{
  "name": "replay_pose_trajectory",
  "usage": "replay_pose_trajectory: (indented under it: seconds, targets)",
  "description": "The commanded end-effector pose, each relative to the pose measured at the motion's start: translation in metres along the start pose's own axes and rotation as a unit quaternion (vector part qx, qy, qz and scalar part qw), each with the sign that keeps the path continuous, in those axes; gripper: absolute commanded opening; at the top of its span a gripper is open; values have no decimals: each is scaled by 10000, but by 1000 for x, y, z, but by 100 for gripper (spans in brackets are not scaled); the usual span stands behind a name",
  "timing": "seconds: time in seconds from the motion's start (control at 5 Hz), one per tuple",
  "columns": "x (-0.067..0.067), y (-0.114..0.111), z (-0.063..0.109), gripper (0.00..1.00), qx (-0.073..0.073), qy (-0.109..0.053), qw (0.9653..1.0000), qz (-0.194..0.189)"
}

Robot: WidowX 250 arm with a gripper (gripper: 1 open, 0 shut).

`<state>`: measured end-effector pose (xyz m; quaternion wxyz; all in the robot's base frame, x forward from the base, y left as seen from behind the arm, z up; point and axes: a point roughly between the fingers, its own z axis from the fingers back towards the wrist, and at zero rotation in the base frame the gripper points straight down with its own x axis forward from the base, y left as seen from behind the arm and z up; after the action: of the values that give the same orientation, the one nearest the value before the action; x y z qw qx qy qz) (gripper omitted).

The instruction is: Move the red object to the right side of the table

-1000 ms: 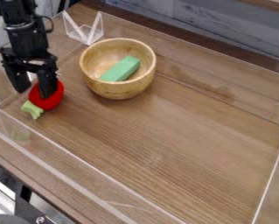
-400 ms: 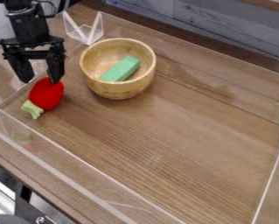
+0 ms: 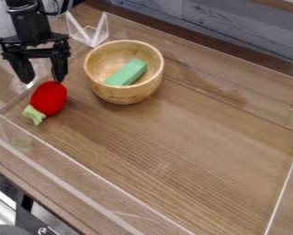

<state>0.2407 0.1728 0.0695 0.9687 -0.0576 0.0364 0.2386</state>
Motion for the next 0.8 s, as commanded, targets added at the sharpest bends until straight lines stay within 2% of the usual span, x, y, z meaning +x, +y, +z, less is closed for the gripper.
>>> replay_pose_trajectory:
  seconds: [0.0, 0.4, 0.6]
  targets:
    - [0, -12, 20, 100, 107, -300, 9994, 141]
    - [-7, 1, 18, 100, 226, -250, 9984, -445]
    - [-7, 10, 13, 100, 252, -253, 9975, -615]
